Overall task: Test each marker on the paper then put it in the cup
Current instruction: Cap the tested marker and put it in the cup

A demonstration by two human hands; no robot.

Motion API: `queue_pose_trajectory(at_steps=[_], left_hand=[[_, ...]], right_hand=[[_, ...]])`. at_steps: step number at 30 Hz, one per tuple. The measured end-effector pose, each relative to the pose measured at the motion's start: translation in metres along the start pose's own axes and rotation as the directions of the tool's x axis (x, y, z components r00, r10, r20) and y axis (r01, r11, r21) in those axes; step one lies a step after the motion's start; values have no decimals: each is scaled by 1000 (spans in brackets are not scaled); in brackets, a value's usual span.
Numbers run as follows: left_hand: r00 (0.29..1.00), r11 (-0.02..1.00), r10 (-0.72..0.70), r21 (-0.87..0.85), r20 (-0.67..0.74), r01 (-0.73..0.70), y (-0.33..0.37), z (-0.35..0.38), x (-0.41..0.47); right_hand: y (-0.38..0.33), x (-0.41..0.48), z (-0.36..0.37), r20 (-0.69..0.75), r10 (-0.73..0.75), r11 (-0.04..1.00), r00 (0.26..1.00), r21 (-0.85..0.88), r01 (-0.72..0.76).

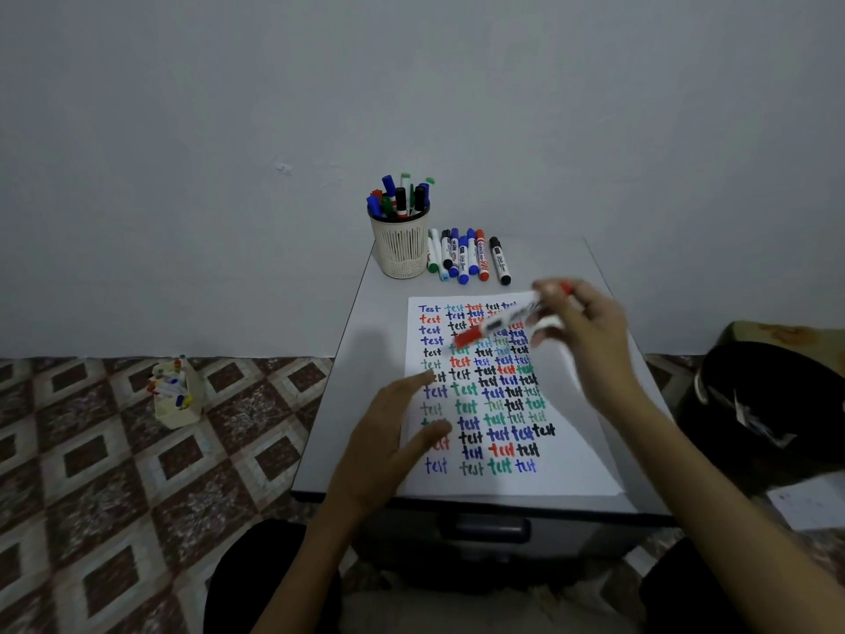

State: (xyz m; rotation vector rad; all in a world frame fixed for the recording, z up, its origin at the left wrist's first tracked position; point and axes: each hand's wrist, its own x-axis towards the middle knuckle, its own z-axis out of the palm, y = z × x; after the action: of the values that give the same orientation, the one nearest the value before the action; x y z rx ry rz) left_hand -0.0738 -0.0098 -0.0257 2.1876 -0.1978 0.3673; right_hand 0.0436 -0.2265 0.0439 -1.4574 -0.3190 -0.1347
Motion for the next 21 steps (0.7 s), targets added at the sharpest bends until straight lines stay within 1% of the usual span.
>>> queue_pose_trajectory(at_steps=[3, 5, 7, 9, 11, 13, 15, 21], left_hand=[[999, 996, 44, 77, -17, -43, 1, 1, -3], [995, 980, 103, 173, -19, -98, 1, 2, -6], [989, 965, 149, 222, -15, -142, 0, 3, -9], [990, 973, 142, 185, -18, -136, 3, 3, -11], [989, 978, 146, 148, -3, -144, 6, 3, -12], [984, 972, 170, 155, 47, -176, 6, 4, -14], [979, 965, 183, 175, 92, -197, 5, 3, -15], [969, 949, 235, 199, 81, -246, 3, 3, -15]], right_hand=[[2, -49, 21, 188, 81, 997, 979, -36, -75], [5, -70, 34, 246, 95, 995, 965, -14, -94], [7, -81, 44, 244, 94, 991, 965, 66, -114], [8, -86, 51, 238, 107, 982, 965, 125, -140], [10, -89, 55, 264, 145, 980, 954, 92, -174], [12, -91, 57, 297, 168, 979, 940, 62, -195], [13, -92, 56, 308, 166, 977, 937, 75, -198], [12, -96, 54, 326, 188, 962, 926, 130, -241]])
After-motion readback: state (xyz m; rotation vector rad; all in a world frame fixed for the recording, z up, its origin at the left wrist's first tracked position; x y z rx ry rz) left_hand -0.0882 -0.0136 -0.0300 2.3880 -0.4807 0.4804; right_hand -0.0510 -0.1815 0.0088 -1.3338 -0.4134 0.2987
